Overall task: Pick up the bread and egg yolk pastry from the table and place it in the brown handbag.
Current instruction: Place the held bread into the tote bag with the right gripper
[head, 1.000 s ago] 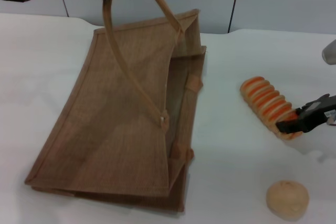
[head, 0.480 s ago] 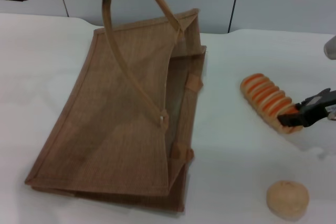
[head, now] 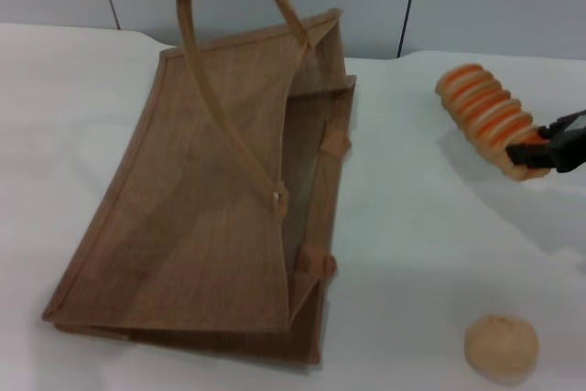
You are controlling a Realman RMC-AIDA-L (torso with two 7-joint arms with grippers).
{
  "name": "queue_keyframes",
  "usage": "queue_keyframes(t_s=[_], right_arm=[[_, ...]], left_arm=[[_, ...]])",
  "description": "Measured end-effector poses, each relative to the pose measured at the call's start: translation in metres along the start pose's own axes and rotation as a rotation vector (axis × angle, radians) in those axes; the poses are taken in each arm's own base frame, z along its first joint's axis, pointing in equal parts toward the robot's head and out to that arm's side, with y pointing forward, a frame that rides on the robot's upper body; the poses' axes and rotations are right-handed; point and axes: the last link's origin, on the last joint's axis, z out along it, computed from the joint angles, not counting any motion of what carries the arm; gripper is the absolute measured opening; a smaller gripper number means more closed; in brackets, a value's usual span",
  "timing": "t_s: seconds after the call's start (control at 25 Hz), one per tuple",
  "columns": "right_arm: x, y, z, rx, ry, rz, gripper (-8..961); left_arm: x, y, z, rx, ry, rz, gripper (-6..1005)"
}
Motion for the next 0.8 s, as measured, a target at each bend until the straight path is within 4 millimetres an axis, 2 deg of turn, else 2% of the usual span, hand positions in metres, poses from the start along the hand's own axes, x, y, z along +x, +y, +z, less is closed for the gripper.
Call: queue_keyframes(t_s=[0.04, 0.28, 0.48, 0.52, 0.8], right_arm=[[-0.004, 0.006, -0.009, -0.019, -0.023, -0.013, 398], [-0.008, 0.028, -0.011, -0.099, -0.037, -0.059, 371], [-0.012, 0.047, 0.006, -0.151, 0.004, -0.115, 326], [-0.015, 0.053, 0.017, -0.159, 0.018, -0.136, 322], [-0.024, 0.062, 0.038, -0.179, 0.037, -0.162, 303]], left_arm=[[0.002, 0.000, 0.000, -0.002, 0.003, 0.003, 111], [0.014, 0.005, 0.003, -0.013, 0.024, 0.038, 111], [0.028, 0.011, 0.005, -0.036, 0.059, 0.057, 111], [0.032, 0.013, 0.005, -0.046, 0.070, 0.059, 111], [0.048, 0.021, 0.006, -0.088, 0.121, 0.084, 111]])
